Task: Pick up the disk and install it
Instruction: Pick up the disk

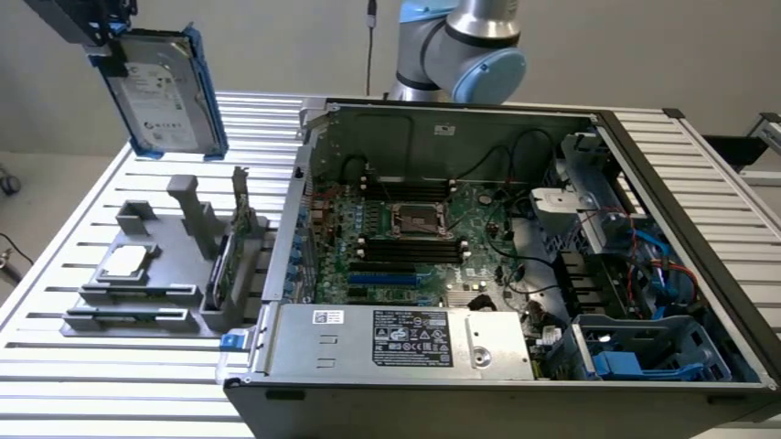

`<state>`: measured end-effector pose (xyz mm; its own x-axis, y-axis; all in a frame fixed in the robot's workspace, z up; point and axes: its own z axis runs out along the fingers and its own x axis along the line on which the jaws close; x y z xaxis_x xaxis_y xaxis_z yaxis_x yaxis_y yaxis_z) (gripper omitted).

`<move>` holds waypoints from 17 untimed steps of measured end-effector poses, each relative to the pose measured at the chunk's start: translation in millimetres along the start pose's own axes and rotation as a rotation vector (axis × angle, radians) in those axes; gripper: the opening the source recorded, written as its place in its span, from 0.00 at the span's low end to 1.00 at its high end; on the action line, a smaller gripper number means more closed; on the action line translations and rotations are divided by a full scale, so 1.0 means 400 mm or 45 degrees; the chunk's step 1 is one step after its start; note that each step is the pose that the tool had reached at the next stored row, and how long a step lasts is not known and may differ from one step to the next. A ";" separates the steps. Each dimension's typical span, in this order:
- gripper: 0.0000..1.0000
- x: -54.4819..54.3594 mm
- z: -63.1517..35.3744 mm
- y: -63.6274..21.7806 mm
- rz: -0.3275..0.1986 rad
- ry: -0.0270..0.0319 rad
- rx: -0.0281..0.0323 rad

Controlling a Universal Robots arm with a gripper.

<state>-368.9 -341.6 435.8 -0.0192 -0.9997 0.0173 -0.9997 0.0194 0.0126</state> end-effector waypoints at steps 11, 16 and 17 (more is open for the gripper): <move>0.33 0.022 -0.099 -0.124 0.000 -0.0097 -0.0020; 0.33 0.038 -0.109 -0.181 0.000 -0.0114 -0.0022; 0.33 0.042 -0.110 -0.192 0.000 -0.0113 -0.0023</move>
<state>-291.9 -359.3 479.2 -0.0191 -0.9998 0.0084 -0.9997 0.0192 0.0144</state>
